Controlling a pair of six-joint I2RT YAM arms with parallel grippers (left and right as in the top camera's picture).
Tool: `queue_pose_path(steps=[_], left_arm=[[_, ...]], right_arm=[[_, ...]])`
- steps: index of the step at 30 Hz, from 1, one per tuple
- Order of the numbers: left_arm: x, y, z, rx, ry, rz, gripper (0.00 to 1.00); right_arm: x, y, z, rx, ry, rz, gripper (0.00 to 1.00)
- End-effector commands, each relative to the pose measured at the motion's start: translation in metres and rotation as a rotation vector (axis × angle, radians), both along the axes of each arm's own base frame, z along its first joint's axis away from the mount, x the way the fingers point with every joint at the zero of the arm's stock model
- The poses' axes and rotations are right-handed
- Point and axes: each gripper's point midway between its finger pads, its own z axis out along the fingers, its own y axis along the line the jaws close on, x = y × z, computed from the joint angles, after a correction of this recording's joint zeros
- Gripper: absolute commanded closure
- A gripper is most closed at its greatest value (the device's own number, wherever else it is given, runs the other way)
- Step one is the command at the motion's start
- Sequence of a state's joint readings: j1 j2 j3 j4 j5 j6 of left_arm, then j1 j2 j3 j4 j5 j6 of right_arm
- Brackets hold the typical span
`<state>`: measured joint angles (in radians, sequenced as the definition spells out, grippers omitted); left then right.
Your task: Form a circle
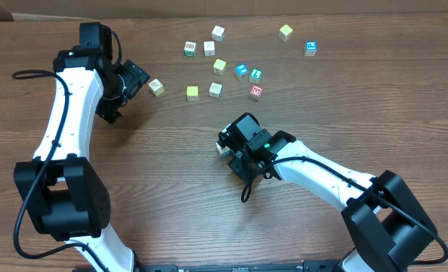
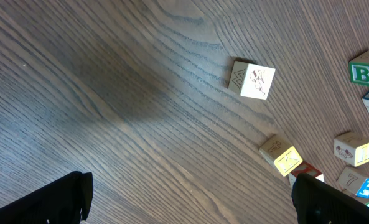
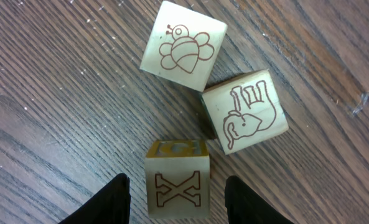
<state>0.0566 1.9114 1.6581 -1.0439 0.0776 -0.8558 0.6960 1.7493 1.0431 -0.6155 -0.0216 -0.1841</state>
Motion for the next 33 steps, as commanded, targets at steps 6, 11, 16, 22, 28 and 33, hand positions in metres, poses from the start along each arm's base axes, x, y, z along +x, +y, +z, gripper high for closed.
queue_pose_path(steps=[6,11,16,22,28,33], left_arm=[[0.0018,-0.0008,0.0061,0.015,-0.019,-0.027,0.0],[0.0018,-0.0008,0.0061,0.015,-0.019,-0.027,0.0],[0.0018,-0.0008,0.0061,0.015,-0.019,-0.027,0.0],[0.0018,-0.0008,0.0061,0.015,-0.019,-0.027,0.0],[0.0018,-0.0008,0.0061,0.015,-0.019,-0.027,0.0],[0.0018,-0.0008,0.0061,0.015,-0.019,-0.027,0.0]], right_arm=[[-0.0022,-0.0007,0.0016,0.013,-0.009,-0.003,0.53],[-0.002,-0.0007,0.0007,0.014,-0.012,-0.003,0.54],[-0.0024,-0.0009,-0.0022,0.019,-0.016,-0.003,0.54],[0.0002,0.0013,-0.0011,0.028,-0.027,-0.002,0.62],[-0.0024,-0.0007,-0.0022,0.019,-0.016,-0.002,0.65],[-0.0063,-0.0042,-0.0039,0.003,0.0,0.002,0.65]])
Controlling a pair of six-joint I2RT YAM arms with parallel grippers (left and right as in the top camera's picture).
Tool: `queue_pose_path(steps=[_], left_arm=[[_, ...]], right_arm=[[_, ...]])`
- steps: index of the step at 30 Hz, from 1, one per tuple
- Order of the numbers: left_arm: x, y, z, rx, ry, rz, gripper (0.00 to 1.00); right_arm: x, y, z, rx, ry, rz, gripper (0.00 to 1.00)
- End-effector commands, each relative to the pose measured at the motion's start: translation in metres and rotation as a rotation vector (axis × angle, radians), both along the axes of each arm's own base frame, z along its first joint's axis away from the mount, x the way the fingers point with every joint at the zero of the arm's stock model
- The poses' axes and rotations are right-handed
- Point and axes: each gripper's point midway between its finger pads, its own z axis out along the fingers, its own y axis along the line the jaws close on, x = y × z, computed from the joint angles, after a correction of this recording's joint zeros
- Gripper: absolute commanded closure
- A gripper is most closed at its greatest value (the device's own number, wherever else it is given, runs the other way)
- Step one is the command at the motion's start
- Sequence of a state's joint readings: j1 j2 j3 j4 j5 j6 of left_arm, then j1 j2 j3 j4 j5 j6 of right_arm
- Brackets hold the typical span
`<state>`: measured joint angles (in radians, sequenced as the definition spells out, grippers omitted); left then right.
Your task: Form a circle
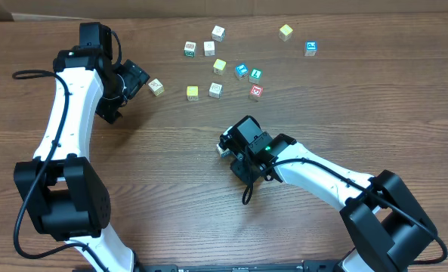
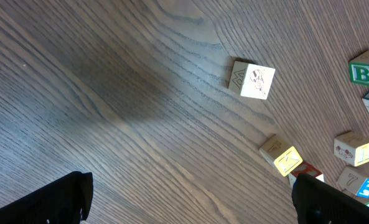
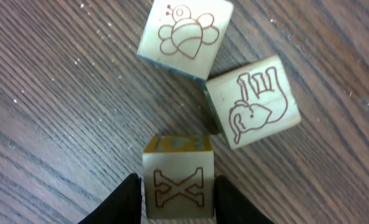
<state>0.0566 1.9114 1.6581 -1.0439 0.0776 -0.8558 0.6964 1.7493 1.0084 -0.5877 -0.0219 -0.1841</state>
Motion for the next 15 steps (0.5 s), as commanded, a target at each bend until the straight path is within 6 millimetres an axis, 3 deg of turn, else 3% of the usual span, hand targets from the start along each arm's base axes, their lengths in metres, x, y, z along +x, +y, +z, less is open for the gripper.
queue_pose_path(steps=[1,7,15], left_arm=[[0.0018,-0.0008,0.0061,0.015,-0.019,-0.027,0.0],[0.0018,-0.0008,0.0061,0.015,-0.019,-0.027,0.0],[0.0018,-0.0008,0.0061,0.015,-0.019,-0.027,0.0]], right_arm=[[-0.0027,-0.0013,0.004,0.005,-0.003,0.004,0.65],[-0.0048,-0.0032,0.0031,-0.005,0.005,0.008,0.65],[0.0008,0.0015,0.0055,0.016,-0.019,0.008,0.57]])
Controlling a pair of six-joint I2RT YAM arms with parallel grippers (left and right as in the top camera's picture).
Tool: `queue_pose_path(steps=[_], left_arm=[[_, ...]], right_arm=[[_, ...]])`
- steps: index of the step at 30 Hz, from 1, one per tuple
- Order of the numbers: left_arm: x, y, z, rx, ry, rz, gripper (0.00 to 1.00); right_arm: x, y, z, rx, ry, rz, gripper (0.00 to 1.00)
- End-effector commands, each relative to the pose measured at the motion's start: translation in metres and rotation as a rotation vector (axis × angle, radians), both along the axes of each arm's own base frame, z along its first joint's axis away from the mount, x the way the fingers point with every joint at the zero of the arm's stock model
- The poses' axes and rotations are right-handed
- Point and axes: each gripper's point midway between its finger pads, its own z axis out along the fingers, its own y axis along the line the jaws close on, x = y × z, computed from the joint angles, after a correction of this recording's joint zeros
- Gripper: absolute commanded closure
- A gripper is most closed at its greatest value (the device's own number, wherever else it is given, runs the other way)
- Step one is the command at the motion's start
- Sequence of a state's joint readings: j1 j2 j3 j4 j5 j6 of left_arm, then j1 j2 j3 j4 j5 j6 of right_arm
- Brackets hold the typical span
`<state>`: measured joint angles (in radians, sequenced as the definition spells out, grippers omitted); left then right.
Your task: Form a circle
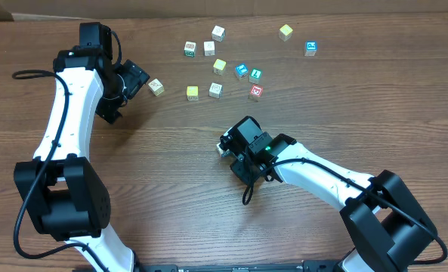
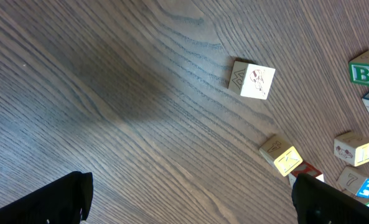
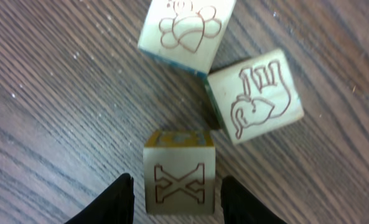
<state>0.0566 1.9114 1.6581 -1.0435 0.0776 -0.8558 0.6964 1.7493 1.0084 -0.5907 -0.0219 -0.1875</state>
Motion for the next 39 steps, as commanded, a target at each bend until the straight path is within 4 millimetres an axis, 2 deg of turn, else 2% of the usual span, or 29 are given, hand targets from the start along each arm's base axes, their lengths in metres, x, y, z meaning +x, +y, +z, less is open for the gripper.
queue_pose_path(steps=[1,4,8,14,18,27,39], left_arm=[[0.002,-0.001,0.006,0.015,-0.018,-0.027,0.0],[0.002,-0.001,0.006,0.015,-0.018,-0.027,0.0],[0.002,-0.001,0.006,0.015,-0.018,-0.027,0.0],[0.002,-0.001,0.006,0.015,-0.018,-0.027,0.0],[0.002,-0.001,0.006,0.015,-0.019,-0.027,0.0],[0.002,-0.001,0.006,0.015,-0.018,-0.027,0.0],[0.002,-0.001,0.006,0.015,-0.018,-0.027,0.0]], right_arm=[[0.002,0.003,0.006,0.021,-0.023,0.004,0.59],[0.002,0.003,0.006,0.022,-0.024,0.004,0.72],[0.001,0.001,0.005,0.016,-0.017,0.004,0.75],[-0.004,-0.003,0.003,-0.002,0.003,0.006,0.75],[-0.008,-0.006,0.002,-0.027,0.003,0.072,0.75],[-0.005,-0.005,0.003,-0.042,-0.03,0.155,0.75],[0.003,-0.008,0.004,-0.071,-0.07,0.164,0.73]])
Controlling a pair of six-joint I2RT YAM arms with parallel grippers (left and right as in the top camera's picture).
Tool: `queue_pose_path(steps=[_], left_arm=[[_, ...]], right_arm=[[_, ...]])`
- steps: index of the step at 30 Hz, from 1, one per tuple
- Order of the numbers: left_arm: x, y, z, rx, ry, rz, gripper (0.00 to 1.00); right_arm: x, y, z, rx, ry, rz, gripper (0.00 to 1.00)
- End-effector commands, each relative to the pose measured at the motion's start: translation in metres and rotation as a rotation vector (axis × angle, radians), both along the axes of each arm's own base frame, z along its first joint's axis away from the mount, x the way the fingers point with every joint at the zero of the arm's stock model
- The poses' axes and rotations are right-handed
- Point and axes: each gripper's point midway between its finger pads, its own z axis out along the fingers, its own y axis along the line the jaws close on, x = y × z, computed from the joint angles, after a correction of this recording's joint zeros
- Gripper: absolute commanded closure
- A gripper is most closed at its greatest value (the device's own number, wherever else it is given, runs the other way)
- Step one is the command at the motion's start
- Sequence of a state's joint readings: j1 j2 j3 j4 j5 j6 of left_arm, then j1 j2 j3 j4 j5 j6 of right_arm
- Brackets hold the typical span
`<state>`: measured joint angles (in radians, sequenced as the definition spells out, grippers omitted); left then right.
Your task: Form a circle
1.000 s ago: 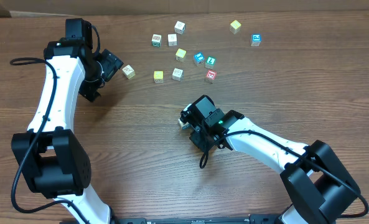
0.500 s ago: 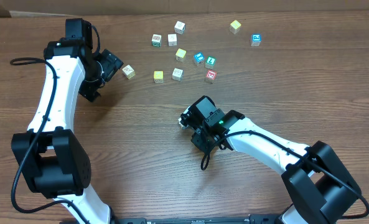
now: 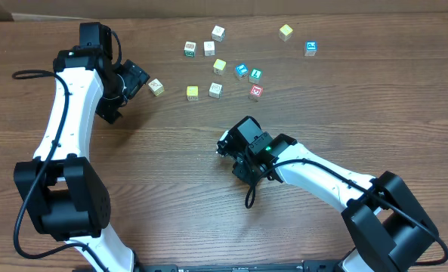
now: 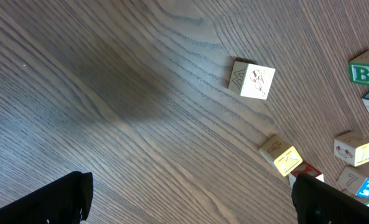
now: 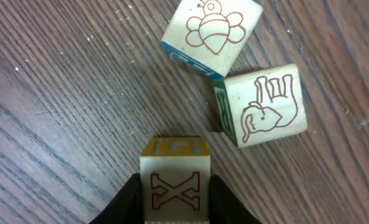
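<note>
A wooden block with a red X (image 5: 175, 177) lies on the table, and my right gripper (image 5: 175, 194) is shut on its two sides. Just beyond it lie a bee block (image 5: 212, 32) and an elephant block (image 5: 265, 106), touching at a corner. From overhead the right gripper (image 3: 225, 146) is at mid table, with its blocks mostly hidden under it. My left gripper (image 4: 190, 199) is open over bare wood, and overhead it (image 3: 137, 75) is just left of a cream block (image 3: 156, 87).
Several more blocks lie scattered at the far side: a yellow one (image 3: 193, 92), a blue one (image 3: 241, 71), a red one (image 3: 256, 92) and a far yellow one (image 3: 285, 32). The left wrist view shows a cream block (image 4: 252, 79) and a green B block (image 4: 364, 71).
The right fingers stood slightly off the X block's sides; now they press on it. The bee and elephant blocks sit further right in the right wrist view. The left arm has not moved.
First the right fingers stood wide on either side of the X block. Then they were shut on it, then slightly apart from it, and now shut on it again. The left gripper has stayed open in one place.
</note>
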<state>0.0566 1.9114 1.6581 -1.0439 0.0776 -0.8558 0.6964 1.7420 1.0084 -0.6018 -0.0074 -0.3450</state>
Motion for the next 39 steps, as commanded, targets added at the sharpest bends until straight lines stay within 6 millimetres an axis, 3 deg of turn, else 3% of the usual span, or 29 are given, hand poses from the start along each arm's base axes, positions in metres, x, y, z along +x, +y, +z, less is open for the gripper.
queue_pose_path(steps=[1,12,24,27,31,36,37,39], left_arm=[[0.002,-0.001,0.006,0.015,-0.019,-0.027,0.0],[0.002,-0.001,0.006,0.015,-0.019,-0.027,0.0],[0.002,-0.001,0.006,0.015,-0.019,-0.027,0.0],[0.002,-0.001,0.006,0.015,-0.019,-0.027,0.0],[0.002,-0.001,0.006,0.015,-0.019,-0.027,0.0],[0.002,-0.001,0.006,0.015,-0.019,-0.027,0.0],[0.002,-0.001,0.006,0.015,-0.019,-0.027,0.0],[0.002,-0.001,0.006,0.015,-0.019,-0.027,0.0]], right_arm=[[0.003,-0.004,0.002,-0.023,-0.035,0.017,0.71],[0.004,-0.004,0.003,-0.02,-0.037,0.016,0.49],[-0.002,-0.009,0.0,-0.04,-0.01,0.014,0.49],[-0.004,0.003,0.003,0.018,0.004,0.029,0.45],[0.0,0.02,0.017,0.101,0.008,0.031,0.41],[0.017,0.022,0.051,0.128,-0.076,-0.035,0.41],[0.022,0.019,0.058,0.129,-0.1,-0.08,0.42],[0.032,0.014,0.07,0.142,-0.139,-0.185,0.57]])
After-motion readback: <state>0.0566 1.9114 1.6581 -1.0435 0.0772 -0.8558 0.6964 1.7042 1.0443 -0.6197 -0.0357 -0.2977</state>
